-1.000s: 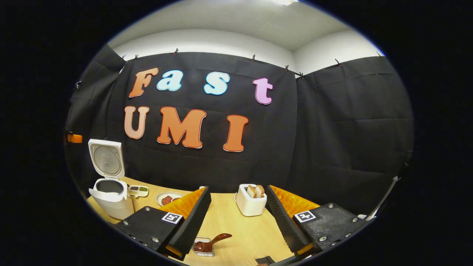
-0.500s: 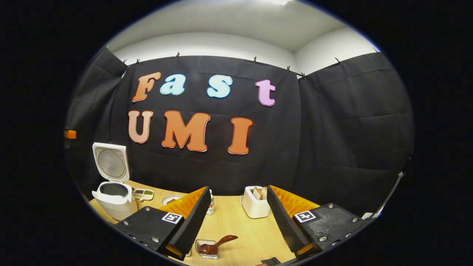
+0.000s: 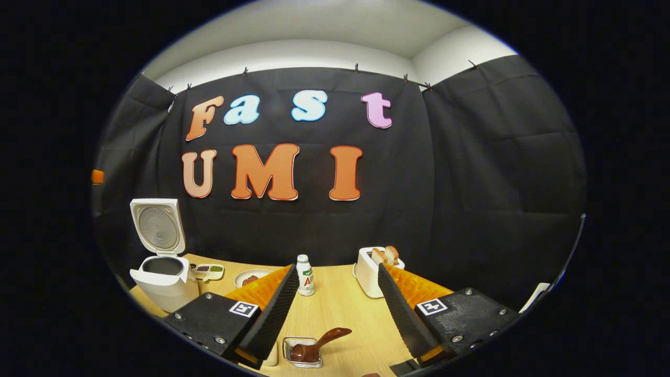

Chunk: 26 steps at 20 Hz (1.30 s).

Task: Close the left gripper, press the button to open the rice cooker; take a wooden spoon from the chopstick holder with the right hand, scoop a spoonful of rice and pour it into the rice cooker, then put the wooden spoon back into the chopstick holder.

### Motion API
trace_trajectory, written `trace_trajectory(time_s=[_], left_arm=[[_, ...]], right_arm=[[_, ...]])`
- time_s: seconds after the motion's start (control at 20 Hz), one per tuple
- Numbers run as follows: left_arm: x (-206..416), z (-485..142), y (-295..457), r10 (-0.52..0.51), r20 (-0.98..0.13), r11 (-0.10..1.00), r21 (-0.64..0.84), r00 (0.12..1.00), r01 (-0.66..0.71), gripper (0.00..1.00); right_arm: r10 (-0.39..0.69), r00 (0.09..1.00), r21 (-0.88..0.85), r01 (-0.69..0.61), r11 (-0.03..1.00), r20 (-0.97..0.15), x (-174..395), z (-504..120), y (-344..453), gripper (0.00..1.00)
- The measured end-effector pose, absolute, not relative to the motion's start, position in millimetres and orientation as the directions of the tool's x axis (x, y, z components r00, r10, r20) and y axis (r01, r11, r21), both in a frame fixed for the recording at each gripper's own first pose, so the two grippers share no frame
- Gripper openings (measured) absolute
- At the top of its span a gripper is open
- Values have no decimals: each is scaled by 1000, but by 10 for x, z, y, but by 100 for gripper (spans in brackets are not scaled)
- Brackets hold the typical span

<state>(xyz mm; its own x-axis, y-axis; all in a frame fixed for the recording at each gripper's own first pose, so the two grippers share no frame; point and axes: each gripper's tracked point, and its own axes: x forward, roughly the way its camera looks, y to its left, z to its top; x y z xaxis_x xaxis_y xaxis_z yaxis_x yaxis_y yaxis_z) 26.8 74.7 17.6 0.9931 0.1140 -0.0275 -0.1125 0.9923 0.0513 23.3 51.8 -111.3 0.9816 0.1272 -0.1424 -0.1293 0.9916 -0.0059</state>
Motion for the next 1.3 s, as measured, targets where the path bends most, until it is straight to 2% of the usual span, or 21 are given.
trace_trajectory(time_s=[0.05,0.15,0.2,0.25,0.6,0.7,1.1,1.15,1.2,1.25,1.3], left_arm=[[239,203,735,120,-20,992,51,993,-119,55],[186,230,714,133,-10,990,38,991,-132,100],[174,237,723,140,-5,990,33,990,-140,100],[158,241,719,149,-5,988,34,989,-149,100],[84,233,652,173,7,984,36,985,-173,98],[84,212,655,189,-3,982,31,982,-189,100],[-58,141,551,244,-23,969,53,970,-242,99],[-77,134,544,255,-26,966,53,967,-254,100],[-106,129,548,270,-28,962,52,963,-268,100],[-145,121,540,282,-30,958,54,959,-280,100],[-174,114,537,294,-31,955,58,955,-292,100]], right_arm=[[129,978,7,-129,992,-167,264,-1258,505,94],[134,970,44,-128,991,-203,322,-1487,502,94],[132,967,60,-122,991,-217,353,-1596,484,98],[127,966,70,-114,991,-225,397,-1690,462,94],[148,926,161,-97,982,-347,521,-2494,446,94],[157,912,190,-90,978,-378,518,-2678,469,94],[288,818,359,-108,927,-499,502,-3242,762,94],[304,803,381,-104,919,-513,498,-3295,799,90],[312,790,394,-98,914,-528,488,-3335,819,78],[315,784,402,-92,911,-535,487,-3360,814,71],[320,778,413,-86,907,-541,494,-3367,819,59]])
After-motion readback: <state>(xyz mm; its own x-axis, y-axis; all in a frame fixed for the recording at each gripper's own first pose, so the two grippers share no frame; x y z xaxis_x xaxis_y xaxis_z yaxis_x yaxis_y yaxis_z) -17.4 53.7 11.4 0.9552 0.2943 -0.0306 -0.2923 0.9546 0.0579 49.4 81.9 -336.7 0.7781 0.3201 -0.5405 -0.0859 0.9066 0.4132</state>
